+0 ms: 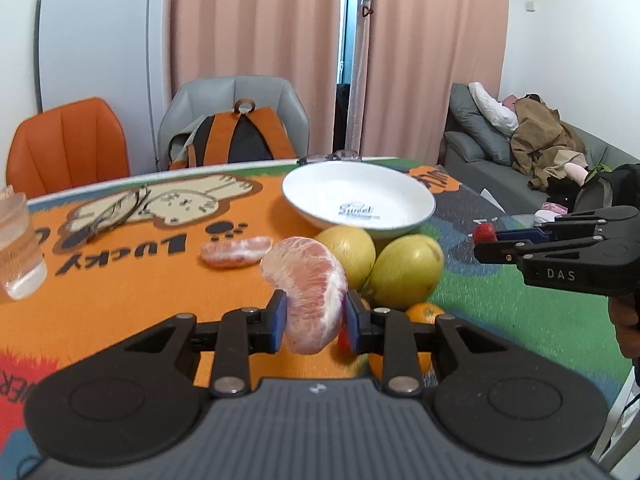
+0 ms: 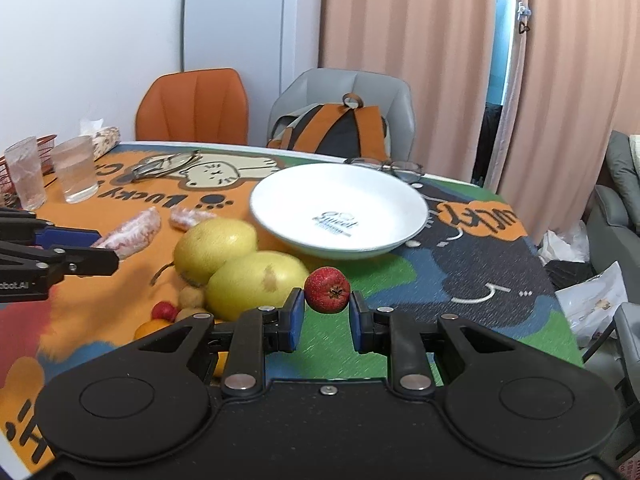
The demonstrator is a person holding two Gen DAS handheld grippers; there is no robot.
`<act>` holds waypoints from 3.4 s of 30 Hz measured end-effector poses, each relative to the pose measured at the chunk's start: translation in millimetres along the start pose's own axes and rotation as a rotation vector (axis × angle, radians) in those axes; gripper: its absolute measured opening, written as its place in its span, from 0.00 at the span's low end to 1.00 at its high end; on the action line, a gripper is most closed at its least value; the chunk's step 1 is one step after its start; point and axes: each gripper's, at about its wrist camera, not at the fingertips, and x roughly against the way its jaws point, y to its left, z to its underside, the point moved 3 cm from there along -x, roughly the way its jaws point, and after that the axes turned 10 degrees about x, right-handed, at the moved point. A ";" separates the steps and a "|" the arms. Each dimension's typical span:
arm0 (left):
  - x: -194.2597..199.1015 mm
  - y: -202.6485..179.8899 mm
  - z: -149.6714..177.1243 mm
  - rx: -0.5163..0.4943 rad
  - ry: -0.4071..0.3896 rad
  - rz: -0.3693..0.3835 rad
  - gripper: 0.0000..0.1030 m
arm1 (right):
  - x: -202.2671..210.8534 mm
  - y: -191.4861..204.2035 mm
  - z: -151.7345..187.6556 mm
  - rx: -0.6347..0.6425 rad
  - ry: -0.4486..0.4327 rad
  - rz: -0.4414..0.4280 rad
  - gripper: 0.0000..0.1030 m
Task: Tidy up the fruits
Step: 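Carry the pomelo segment with the left gripper while the right gripper carries the red fruit to the white plate, then open the right gripper to drop the red fruit while the left gripper releases the segment onto the plate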
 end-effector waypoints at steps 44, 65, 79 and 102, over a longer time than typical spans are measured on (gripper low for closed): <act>-129.5 -37.1 -79.0 -0.023 0.018 0.086 0.28 | -134.2 -48.5 -42.6 -0.055 0.091 -0.004 0.22; -166.6 -40.4 -75.4 -0.038 0.114 0.065 0.28 | -121.1 -41.0 -43.3 0.007 0.095 -0.010 0.26; -184.2 -35.4 -67.4 -0.046 0.171 0.036 0.30 | -60.4 -36.1 -35.7 0.010 -0.004 -0.052 0.52; -176.1 -40.3 -68.5 -0.075 0.141 0.024 0.64 | -31.3 27.7 -11.7 0.051 -0.032 -0.205 0.88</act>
